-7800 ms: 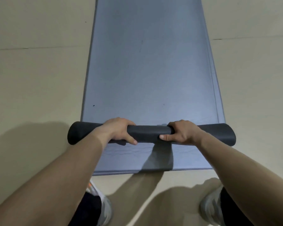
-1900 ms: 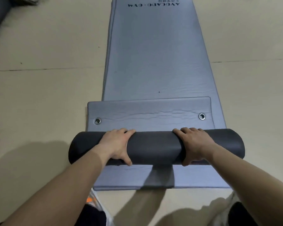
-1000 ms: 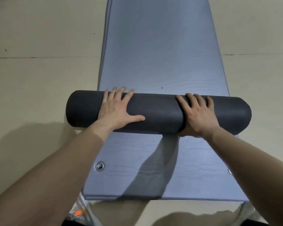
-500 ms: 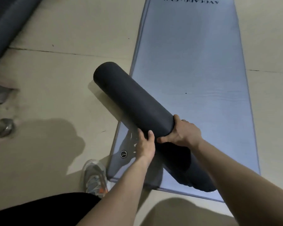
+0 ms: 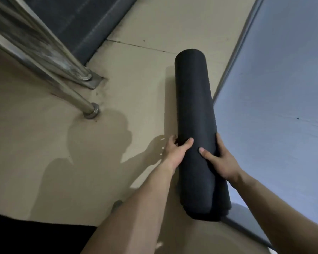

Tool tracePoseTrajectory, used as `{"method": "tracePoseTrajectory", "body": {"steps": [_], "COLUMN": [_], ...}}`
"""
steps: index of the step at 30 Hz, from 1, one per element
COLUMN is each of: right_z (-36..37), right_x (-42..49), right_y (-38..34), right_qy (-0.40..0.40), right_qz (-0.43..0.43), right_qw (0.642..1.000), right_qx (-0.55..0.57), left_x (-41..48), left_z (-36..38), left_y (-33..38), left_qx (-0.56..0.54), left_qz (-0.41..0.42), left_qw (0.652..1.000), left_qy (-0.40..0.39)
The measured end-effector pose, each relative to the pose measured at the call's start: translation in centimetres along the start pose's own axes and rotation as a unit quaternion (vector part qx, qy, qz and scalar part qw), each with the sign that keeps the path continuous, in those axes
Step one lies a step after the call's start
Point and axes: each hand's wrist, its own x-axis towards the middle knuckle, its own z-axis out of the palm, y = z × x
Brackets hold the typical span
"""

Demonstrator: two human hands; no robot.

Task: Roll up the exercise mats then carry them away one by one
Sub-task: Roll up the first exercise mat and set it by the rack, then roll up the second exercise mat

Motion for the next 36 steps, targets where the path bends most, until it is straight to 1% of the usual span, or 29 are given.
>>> {"method": "tracePoseTrajectory", "body": {"steps": [2,4,7,12,15,18,20,23,24,26,28,30,32,36], "right_z": [3.8,8.0,14.9,27.1,32.6,36.2,36.5,33.8,32.1,28.1,22.9,16.9,10.0,-3.1], "right_x": [2.5,5.0,8.3,12.1,13.4,13.8,13.6,11.7,10.6,7.8,4.7,1.8,-1.5,-9.0], "right_y": [-2.1,-4.1,-6.0,-9.1,-11.8,-13.7,-14.3,-14.8,-14.7,-14.1,-12.7,-10.8,-8.1,-1.0], "right_qy": [-0.009,-0.014,-0.03,-0.06,-0.071,-0.093,-0.111,-0.156,-0.153,-0.123,-0.094,-0.067,-0.018,0.082], "right_qz": [-0.004,-0.008,-0.017,-0.015,-0.027,-0.034,-0.044,-0.058,-0.059,-0.056,-0.046,-0.012,0.035,0.121], "right_qw": [1.0,1.0,0.999,0.998,0.997,0.992,0.985,0.974,0.971,0.967,0.961,0.958,0.958,0.947], "right_qx": [0.015,0.025,0.029,0.026,-0.01,-0.082,-0.126,-0.155,-0.171,-0.216,-0.256,-0.279,-0.283,-0.286], "left_x": [1.6,3.4,6.6,10.0,11.4,12.4,12.3,9.8,8.6,6.1,3.2,0.3,-2.7,-8.1], "left_z": [-3.6,-7.4,-14.2,-26.2,-32.0,-35.7,-36.3,-34.6,-33.5,-30.9,-27.1,-22.5,-16.9,-4.8], "left_y": [0.7,0.9,1.0,0.6,0.9,0.3,0.3,1.6,1.9,2.4,3.1,3.7,3.9,3.0], "left_qx": [0.01,0.007,-0.021,-0.001,0.008,0.035,0.098,0.212,0.243,0.307,0.353,0.384,0.424,0.486], "left_qz": [-0.003,0.004,0.025,0.052,0.064,0.047,0.034,0.025,0.027,0.038,0.058,0.067,0.083,0.114], "left_qw": [0.999,0.997,0.995,0.991,0.986,0.978,0.965,0.935,0.925,0.9,0.886,0.887,0.886,0.866], "left_qy": [0.05,0.08,0.097,0.124,0.151,0.198,0.241,0.282,0.291,0.306,0.294,0.246,0.171,0.025]}}
